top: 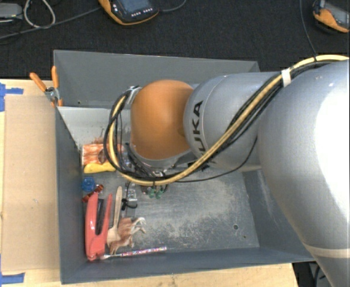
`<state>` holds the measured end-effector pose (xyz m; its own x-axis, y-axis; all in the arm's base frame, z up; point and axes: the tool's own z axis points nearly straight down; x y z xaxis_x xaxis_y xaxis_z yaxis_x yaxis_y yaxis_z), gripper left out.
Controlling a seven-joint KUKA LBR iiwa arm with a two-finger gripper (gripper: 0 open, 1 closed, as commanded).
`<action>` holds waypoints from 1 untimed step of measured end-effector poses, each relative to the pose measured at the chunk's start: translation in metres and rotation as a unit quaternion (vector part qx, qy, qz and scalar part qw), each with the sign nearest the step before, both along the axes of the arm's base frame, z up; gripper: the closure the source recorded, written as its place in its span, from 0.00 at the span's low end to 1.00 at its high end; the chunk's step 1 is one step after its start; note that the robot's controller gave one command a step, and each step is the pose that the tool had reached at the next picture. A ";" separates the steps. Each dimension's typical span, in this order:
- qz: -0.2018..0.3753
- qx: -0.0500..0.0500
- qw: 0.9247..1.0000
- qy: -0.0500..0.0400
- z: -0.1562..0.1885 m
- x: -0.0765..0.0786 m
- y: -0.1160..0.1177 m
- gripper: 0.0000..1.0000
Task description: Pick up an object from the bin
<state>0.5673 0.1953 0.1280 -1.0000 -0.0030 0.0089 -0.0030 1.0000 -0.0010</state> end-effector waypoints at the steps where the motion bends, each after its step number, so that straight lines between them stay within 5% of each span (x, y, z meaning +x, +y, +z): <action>1: -0.003 0.001 1.000 -0.004 0.004 0.002 -0.001 0.00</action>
Offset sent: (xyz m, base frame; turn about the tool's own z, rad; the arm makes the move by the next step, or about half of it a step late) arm -0.0438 0.0030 -0.0580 -0.5519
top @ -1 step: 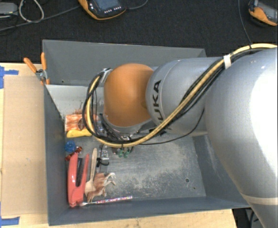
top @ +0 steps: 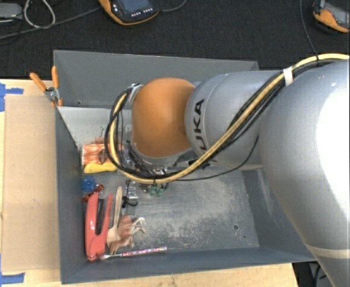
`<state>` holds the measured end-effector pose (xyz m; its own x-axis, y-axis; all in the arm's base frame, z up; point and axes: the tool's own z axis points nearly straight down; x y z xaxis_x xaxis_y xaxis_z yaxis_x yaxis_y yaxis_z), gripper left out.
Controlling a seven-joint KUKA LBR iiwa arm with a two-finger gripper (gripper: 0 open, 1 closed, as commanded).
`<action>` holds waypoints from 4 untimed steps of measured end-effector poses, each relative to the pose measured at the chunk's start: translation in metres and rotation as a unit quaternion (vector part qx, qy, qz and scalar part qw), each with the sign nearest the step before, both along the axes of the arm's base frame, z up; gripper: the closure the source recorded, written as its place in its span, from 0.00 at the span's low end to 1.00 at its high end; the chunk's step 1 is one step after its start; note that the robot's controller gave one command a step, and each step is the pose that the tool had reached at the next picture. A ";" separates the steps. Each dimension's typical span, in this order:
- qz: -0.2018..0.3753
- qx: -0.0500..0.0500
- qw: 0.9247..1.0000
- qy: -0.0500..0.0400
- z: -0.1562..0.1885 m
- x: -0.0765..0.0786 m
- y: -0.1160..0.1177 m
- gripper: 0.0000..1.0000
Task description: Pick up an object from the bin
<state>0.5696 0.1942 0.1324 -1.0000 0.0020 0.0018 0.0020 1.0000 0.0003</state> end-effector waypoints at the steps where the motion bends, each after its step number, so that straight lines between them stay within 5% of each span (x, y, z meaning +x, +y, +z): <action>1: 0.179 0.001 0.984 -0.003 -0.039 -0.028 0.003 0.00; 2: 0.263 0.001 0.965 -0.001 -0.026 -0.038 0.006 0.00; 3: 0.361 0.001 0.933 0.001 -0.033 -0.071 0.007 0.00; 4: 0.447 -0.004 0.895 -0.002 -0.060 -0.055 0.037 0.00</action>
Offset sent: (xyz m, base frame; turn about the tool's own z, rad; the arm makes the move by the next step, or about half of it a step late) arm -0.0383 0.0069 -0.0121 -0.5398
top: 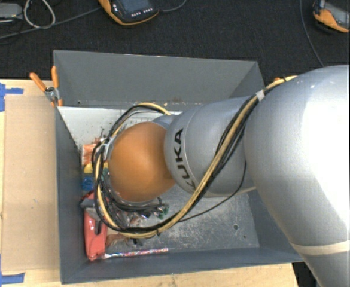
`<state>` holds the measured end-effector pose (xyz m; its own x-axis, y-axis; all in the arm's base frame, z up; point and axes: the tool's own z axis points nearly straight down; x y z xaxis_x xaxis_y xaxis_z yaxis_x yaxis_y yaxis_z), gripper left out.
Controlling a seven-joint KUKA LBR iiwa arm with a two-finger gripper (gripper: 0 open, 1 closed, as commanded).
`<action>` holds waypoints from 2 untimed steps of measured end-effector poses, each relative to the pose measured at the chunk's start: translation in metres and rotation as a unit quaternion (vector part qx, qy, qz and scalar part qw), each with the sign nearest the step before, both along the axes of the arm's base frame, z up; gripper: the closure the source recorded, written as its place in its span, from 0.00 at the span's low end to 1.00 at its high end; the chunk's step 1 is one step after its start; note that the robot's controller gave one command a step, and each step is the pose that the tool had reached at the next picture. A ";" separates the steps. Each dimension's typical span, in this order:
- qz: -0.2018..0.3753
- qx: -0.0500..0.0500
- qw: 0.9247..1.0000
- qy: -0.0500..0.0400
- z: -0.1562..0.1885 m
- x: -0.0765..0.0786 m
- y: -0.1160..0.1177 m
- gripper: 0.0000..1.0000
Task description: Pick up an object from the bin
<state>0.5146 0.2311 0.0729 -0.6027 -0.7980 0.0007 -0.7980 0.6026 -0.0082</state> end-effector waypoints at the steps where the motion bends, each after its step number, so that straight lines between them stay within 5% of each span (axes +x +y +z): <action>1: 0.033 -0.003 0.999 0.003 0.000 0.000 0.005 1.00; 2: 0.033 -0.003 0.999 0.003 0.000 0.000 0.005 1.00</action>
Offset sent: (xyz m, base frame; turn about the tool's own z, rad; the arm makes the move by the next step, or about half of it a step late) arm 0.0000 0.0000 0.0000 0.0000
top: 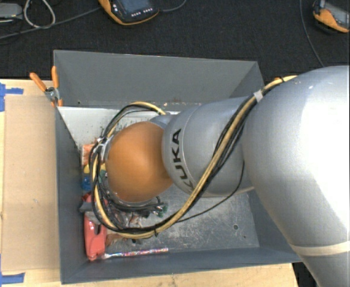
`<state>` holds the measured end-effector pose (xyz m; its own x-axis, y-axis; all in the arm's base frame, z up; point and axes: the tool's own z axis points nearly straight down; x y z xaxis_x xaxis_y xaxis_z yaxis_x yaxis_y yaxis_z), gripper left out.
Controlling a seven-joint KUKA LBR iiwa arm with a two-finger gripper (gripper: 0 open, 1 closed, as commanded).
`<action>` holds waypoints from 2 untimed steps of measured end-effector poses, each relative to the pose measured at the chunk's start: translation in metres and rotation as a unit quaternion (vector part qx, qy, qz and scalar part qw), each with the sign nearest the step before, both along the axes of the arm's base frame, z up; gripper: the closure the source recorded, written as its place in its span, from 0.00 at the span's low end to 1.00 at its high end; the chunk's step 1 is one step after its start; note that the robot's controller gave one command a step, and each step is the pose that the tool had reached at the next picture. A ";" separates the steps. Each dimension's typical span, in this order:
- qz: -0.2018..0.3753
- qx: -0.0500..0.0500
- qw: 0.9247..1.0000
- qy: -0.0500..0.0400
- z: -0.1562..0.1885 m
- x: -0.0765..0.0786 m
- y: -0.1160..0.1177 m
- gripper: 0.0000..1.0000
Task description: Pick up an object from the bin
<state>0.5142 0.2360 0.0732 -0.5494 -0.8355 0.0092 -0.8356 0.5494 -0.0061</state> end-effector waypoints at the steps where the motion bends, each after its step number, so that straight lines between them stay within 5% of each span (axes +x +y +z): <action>1: -0.003 0.004 1.000 -0.005 0.022 0.002 0.002 1.00; 2: -0.004 -0.002 1.000 0.002 0.029 -0.001 -0.001 1.00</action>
Offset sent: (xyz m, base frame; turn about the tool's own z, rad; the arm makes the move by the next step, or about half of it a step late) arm -0.0002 -0.0018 0.0288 0.0024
